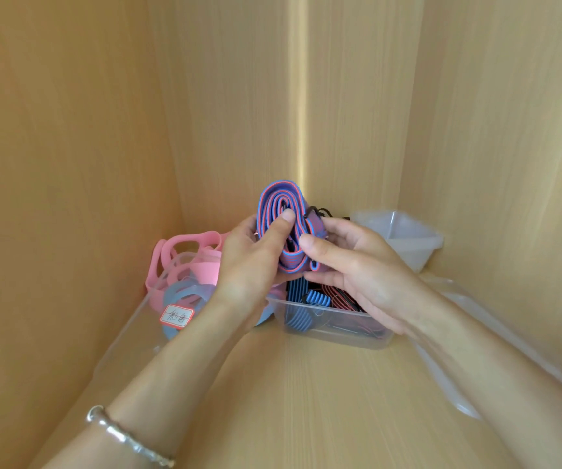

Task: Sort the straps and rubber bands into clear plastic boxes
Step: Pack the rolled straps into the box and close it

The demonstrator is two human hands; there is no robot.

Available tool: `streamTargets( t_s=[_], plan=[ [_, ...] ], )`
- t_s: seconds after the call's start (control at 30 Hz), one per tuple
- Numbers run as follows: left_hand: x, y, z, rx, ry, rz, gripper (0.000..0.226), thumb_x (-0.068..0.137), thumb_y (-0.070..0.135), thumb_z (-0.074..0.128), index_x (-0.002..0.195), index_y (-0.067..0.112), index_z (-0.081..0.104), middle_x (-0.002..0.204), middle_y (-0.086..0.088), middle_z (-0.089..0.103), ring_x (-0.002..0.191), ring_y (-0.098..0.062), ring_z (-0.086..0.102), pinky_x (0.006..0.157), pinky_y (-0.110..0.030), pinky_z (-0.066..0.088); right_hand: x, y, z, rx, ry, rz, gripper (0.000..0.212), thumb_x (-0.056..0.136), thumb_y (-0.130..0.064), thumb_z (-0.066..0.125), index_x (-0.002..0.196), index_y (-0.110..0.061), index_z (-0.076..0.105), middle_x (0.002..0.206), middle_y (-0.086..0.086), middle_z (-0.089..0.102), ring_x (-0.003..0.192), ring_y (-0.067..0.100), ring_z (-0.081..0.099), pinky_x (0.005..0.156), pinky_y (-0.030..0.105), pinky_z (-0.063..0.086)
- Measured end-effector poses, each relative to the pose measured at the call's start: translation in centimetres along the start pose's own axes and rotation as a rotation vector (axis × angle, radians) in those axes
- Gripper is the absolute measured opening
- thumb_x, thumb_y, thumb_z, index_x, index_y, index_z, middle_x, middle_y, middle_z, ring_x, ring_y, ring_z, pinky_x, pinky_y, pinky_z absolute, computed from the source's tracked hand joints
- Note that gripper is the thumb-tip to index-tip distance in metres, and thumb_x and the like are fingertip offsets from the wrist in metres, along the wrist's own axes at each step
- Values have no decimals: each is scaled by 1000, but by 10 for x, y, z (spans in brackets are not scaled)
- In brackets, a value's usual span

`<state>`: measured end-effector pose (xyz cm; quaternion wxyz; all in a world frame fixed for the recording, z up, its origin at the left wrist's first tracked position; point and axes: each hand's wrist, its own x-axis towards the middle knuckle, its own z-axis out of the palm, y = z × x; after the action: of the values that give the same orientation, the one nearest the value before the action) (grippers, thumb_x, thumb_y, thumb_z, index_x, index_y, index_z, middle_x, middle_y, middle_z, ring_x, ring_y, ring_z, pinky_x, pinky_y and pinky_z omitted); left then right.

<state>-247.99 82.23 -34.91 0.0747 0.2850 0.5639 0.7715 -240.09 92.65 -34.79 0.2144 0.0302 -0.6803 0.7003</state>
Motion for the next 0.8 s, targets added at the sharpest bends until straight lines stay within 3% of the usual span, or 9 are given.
streamTargets(
  t_s=[0.23, 0.37, 0.47, 0.6, 0.8],
  plan=[
    [-5, 1, 2, 68, -34, 109, 17, 95, 14, 56, 105, 2, 64, 83, -6, 75, 69, -16, 72, 54, -26, 55, 0, -2, -6, 0, -7, 48, 18, 86, -5, 67, 98, -18, 64, 84, -4, 70, 85, 12, 70, 81, 27, 56],
    [-4, 1, 1, 85, -83, 93, 21, 94, 20, 57, 108, 6, 64, 93, -11, 74, 81, -25, 72, 68, -41, 61, 0, -2, -5, -4, 40, 9, 19, 85, -1, 67, 93, -18, 64, 81, -3, 68, 81, 12, 69, 76, 25, 57],
    [-2, 0, -1, 39, -78, 79, 38, 83, 32, 63, 109, 5, 65, 99, -16, 73, 94, -34, 69, 81, -46, 58, 1, -1, -4, -30, 98, -34, 23, 84, 2, 68, 92, -20, 64, 81, -4, 67, 77, 9, 69, 73, 24, 57],
    [-2, 2, -1, -63, -85, 4, 53, 72, 35, 65, 111, -1, 64, 100, -22, 71, 88, -33, 68, 79, -45, 56, 1, 0, -4, -73, 96, -57, 25, 82, -1, 71, 94, -22, 65, 89, 1, 65, 79, 10, 69, 74, 25, 58],
    [-1, 5, -7, -138, -147, -16, 47, 75, 30, 64, 110, -1, 65, 104, -22, 70, 88, -30, 68, 80, -42, 57, 1, -1, -2, -66, 80, -87, 23, 80, -6, 73, 94, -23, 67, 93, 3, 65, 81, 10, 69, 75, 25, 58]
  ],
)
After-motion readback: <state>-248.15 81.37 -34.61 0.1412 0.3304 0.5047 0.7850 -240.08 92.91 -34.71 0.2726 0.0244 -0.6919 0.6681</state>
